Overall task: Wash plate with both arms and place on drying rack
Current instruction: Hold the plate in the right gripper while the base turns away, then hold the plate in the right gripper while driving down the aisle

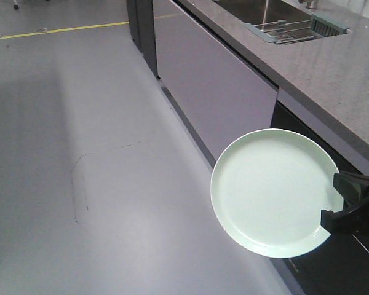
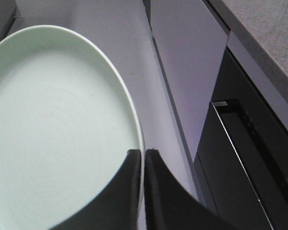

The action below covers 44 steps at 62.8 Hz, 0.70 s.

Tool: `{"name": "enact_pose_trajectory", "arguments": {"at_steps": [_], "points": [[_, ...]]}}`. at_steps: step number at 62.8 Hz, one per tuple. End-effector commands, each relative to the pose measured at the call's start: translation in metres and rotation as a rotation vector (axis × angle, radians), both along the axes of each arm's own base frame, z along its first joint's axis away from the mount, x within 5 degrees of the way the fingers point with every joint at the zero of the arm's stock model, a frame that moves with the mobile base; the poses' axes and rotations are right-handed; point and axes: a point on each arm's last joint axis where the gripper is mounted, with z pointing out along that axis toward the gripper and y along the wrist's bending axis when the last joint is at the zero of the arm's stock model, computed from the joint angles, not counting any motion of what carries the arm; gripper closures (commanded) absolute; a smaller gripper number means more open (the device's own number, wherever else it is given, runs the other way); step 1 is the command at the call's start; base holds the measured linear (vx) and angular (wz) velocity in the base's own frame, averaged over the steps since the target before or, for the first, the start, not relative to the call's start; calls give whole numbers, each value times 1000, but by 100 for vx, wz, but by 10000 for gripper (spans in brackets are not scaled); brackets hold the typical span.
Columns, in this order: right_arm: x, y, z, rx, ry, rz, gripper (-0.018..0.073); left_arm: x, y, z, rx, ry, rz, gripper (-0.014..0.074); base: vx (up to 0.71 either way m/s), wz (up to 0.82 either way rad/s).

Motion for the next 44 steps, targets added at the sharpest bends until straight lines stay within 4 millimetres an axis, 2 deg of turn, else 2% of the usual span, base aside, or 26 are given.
{"name": "enact_pose_trajectory", "arguments": {"at_steps": [1, 44], "points": [[3, 0, 18, 14, -111, -4, 568, -1, 0, 2, -18, -70, 0, 602, -4, 31], [3, 0, 18, 14, -110, -4, 568, -1, 0, 2, -18, -70, 0, 602, -3, 32]]}}
